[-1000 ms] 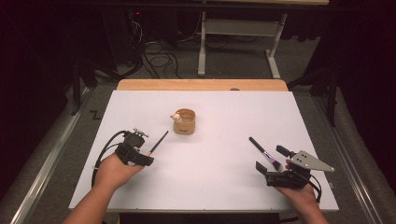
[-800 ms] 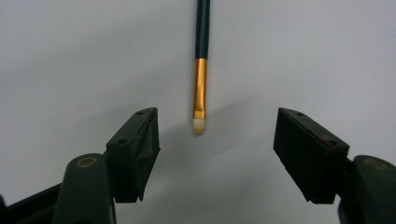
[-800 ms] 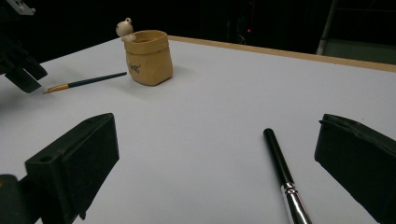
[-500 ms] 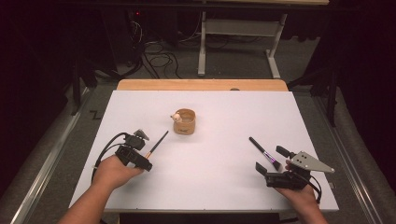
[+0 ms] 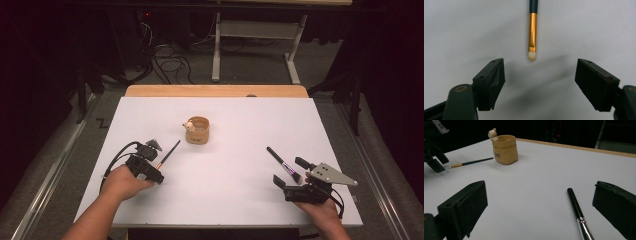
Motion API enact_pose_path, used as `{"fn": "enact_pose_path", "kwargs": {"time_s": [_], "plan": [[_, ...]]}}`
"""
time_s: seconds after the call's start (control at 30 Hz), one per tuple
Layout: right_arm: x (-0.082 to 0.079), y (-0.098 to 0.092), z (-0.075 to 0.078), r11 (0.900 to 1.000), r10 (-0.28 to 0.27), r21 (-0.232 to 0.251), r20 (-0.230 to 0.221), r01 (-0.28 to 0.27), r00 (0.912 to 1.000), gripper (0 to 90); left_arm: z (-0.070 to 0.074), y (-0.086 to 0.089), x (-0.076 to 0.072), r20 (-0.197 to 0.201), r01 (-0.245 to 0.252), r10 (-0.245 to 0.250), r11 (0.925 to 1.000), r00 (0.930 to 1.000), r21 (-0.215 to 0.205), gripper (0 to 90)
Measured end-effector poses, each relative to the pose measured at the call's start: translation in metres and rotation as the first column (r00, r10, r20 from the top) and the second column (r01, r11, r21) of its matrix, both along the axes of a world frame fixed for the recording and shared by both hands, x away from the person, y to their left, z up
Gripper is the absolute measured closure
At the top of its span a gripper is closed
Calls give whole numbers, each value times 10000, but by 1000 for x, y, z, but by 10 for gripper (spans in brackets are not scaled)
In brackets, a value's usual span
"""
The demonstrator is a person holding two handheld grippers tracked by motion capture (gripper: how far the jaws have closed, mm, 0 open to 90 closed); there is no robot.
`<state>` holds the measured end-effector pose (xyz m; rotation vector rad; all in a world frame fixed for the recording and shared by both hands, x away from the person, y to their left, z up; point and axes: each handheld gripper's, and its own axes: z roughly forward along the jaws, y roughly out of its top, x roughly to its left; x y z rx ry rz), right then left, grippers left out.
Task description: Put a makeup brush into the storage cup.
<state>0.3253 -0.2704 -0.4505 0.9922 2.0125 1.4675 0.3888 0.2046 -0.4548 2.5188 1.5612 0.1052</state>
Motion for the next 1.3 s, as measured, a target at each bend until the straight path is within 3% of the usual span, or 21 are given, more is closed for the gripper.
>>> {"fn": "enact_pose_path", "kwargs": {"time_s": [0.13,0.4,0.8,1.0,1.3], "plan": [[0,1,-1,10000,24,-76,20,-24,10000,4,1,2,4,308,-180,187,9996,9994,-208,286],[0,1,-1,10000,0,-71,-13,0,10000,4,6,-2,17,270,97,-96,9999,9996,-48,360],[0,-1,0,10000,16,-58,42,-16,10000,4,15,-9,39,528,57,-36,9992,9986,-392,419],[0,0,0,10000,32,-70,29,-32,10000,4,11,-9,48,431,-70,102,9973,9990,-737,447],[0,1,-1,10000,35,-50,-5,-35,10000,4,2,-9,62,375,16,19,9957,9993,-922,532]]}}
